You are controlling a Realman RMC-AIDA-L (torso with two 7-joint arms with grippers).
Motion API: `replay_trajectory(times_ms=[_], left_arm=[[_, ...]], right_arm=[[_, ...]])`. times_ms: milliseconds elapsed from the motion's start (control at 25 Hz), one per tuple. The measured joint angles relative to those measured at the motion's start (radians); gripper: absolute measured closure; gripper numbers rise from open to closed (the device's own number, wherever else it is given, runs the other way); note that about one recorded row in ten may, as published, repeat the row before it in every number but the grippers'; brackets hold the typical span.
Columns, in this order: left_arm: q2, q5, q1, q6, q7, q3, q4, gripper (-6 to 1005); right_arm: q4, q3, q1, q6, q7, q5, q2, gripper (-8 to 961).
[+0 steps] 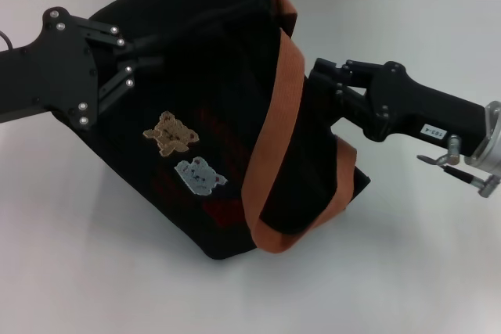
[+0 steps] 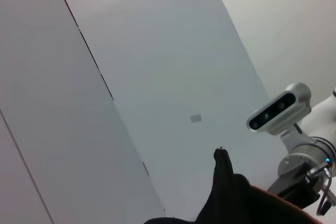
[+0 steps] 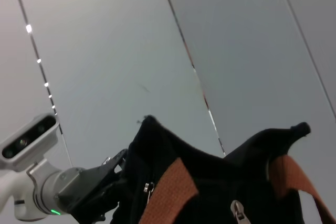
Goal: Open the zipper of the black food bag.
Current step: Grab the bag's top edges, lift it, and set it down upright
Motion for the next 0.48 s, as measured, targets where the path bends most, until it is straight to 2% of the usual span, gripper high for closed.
replay_trajectory(times_ms=[240, 480], left_arm=[[-0.003, 0.000, -0.002, 0.007, 0.000, 0.004, -0.013, 920], [-0.002, 0.000, -0.004, 0.007, 0.010, 0.002, -0.032, 920]], right_arm=[[0.012, -0.004, 0.046, 0.040, -0.025, 0.012, 0.000, 698], [0.016, -0.040, 0.093, 0.100, -0.003, 0.002, -0.001, 586]])
